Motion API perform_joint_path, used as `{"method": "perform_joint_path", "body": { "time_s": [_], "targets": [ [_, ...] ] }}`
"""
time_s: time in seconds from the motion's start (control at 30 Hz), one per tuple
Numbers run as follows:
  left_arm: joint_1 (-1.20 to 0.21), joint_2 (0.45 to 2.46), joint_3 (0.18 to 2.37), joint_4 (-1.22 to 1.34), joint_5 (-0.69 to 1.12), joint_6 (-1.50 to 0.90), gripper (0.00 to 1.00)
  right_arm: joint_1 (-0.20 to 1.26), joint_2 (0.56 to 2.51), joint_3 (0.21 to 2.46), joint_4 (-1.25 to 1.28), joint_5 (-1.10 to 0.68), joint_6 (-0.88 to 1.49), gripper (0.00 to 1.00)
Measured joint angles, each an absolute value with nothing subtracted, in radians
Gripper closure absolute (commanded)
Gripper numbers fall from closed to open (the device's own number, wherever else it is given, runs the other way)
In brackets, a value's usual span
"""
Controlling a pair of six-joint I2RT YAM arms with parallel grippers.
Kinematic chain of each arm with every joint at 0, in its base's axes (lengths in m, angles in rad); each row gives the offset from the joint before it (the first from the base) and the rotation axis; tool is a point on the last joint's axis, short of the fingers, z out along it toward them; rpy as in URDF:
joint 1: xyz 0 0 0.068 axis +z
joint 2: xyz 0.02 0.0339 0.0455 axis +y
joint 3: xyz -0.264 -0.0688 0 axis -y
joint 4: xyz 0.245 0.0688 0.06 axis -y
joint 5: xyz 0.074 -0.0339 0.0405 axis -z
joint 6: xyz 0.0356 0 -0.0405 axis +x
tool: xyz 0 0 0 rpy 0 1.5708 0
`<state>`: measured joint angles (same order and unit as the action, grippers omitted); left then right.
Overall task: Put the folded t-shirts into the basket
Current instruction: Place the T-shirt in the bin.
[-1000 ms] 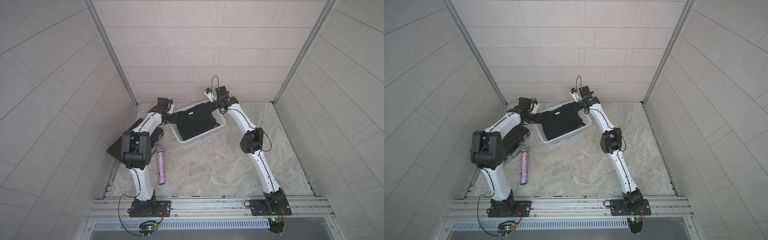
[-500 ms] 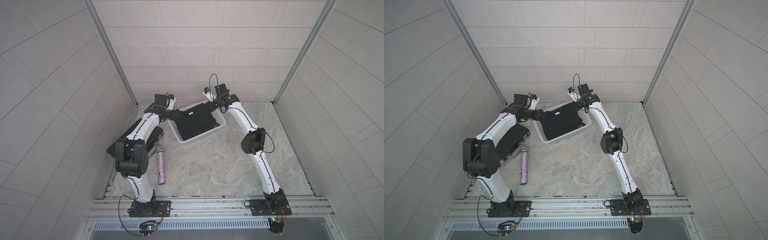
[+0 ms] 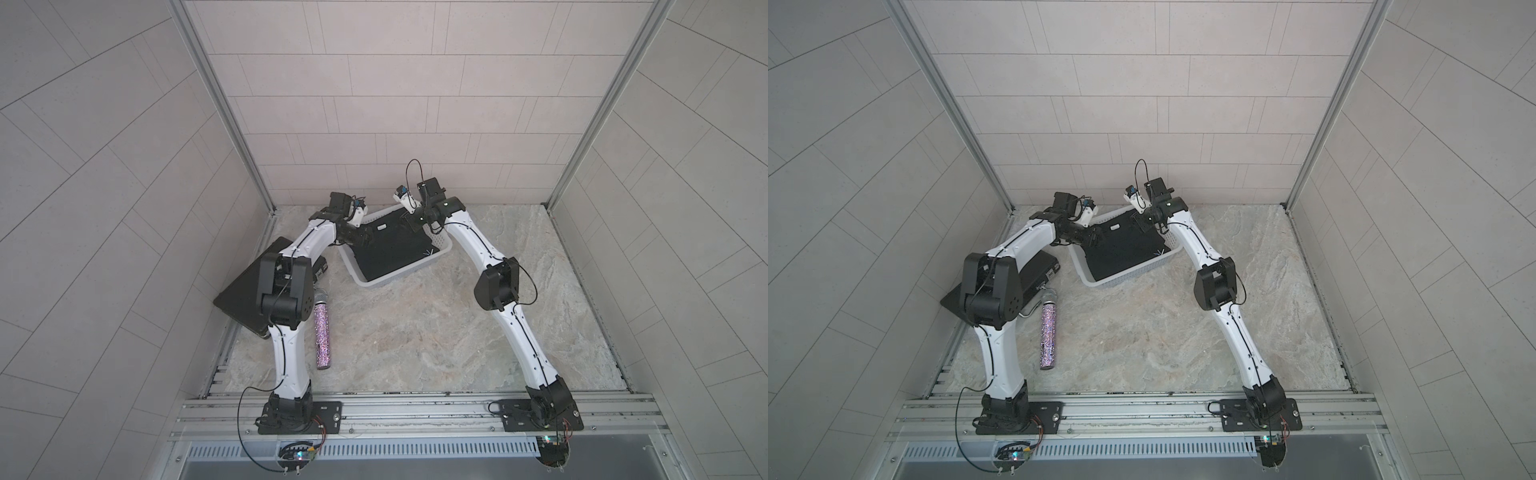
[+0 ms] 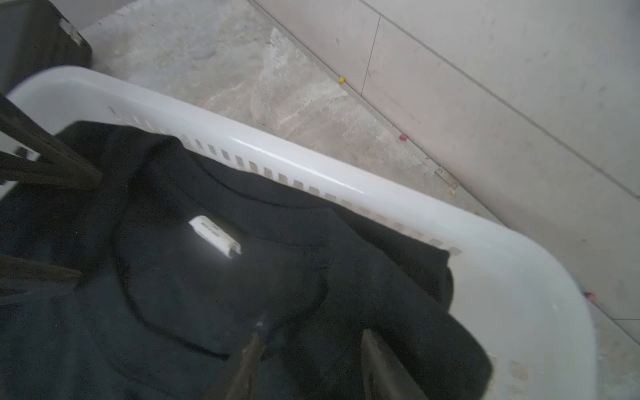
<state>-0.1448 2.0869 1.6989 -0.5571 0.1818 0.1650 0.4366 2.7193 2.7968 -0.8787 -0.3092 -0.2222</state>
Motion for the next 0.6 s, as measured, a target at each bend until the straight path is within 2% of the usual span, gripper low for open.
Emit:
{"method": "perform_joint_path", "body": {
  "time_s": [0.27,0.6],
  "targets": [
    [-0.153,2.104,1.702,-0.563,0.155,0.181,0.29,0.434,2.774,2.813,-0.863,-0.291,-0.225,0.35],
    [-0.154,2.039,1.700,-0.608,0.151,0.192,0.22,0.415,2.739,2.824,-0.924,-0.332,-0.227,0.32]
  ]
}}
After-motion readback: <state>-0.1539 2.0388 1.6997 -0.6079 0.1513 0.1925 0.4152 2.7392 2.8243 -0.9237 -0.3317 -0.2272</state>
